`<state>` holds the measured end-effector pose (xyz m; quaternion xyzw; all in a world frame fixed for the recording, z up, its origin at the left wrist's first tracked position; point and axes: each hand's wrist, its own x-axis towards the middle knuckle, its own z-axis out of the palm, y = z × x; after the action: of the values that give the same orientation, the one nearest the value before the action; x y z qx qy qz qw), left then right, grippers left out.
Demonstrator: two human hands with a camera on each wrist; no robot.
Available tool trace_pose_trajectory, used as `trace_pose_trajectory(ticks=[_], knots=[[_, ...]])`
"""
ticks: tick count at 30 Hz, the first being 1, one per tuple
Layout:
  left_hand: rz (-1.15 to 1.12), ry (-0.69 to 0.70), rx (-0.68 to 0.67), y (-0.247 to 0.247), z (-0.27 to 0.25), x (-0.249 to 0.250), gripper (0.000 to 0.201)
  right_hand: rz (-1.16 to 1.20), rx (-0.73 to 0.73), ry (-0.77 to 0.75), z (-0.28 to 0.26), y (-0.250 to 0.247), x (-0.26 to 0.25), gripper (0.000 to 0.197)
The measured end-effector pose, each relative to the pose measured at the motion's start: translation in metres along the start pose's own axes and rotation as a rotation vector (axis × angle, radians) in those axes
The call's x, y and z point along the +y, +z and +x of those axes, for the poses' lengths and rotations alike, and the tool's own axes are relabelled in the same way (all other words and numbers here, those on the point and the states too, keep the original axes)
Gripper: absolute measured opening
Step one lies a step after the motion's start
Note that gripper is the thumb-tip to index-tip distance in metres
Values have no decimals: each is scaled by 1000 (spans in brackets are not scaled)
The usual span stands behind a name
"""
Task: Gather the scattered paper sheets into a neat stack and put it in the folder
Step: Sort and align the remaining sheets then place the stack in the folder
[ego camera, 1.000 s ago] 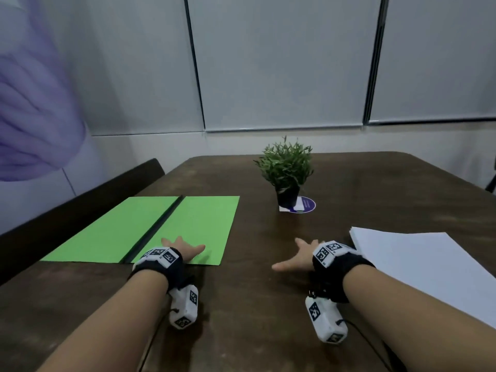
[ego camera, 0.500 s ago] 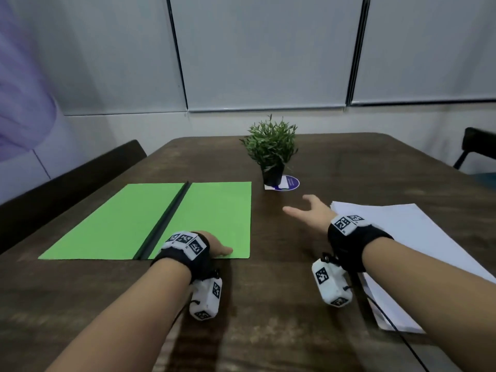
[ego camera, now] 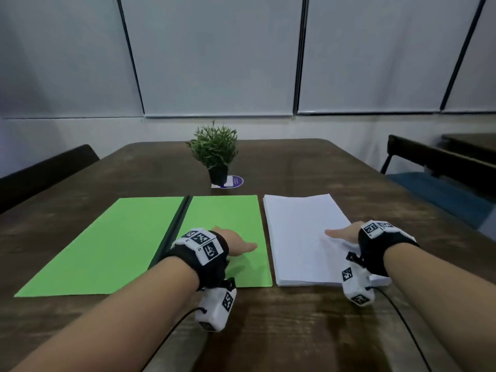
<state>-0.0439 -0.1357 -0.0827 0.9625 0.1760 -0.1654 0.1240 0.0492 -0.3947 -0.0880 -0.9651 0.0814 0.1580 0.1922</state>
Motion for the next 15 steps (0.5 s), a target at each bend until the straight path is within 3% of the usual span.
trace_pose_trajectory(ticks=[3,6,10,13,15], knots=[[-450,30,-47,13,19,32,66,65,11,11,-6,-8,12,46],[-785,-5,-134,23,31,58,35,42,16,-11,1,-12,15,41],[-853,-30,-196,23,47,69,20,-68,38,-97,28,-7,24,48],[-804,-41,-202,19,50,69,17,210,-151,20,36,-7,19,49],[-777,-47,-205,17,50,69,30,228,-206,60,37,-9,15,42]])
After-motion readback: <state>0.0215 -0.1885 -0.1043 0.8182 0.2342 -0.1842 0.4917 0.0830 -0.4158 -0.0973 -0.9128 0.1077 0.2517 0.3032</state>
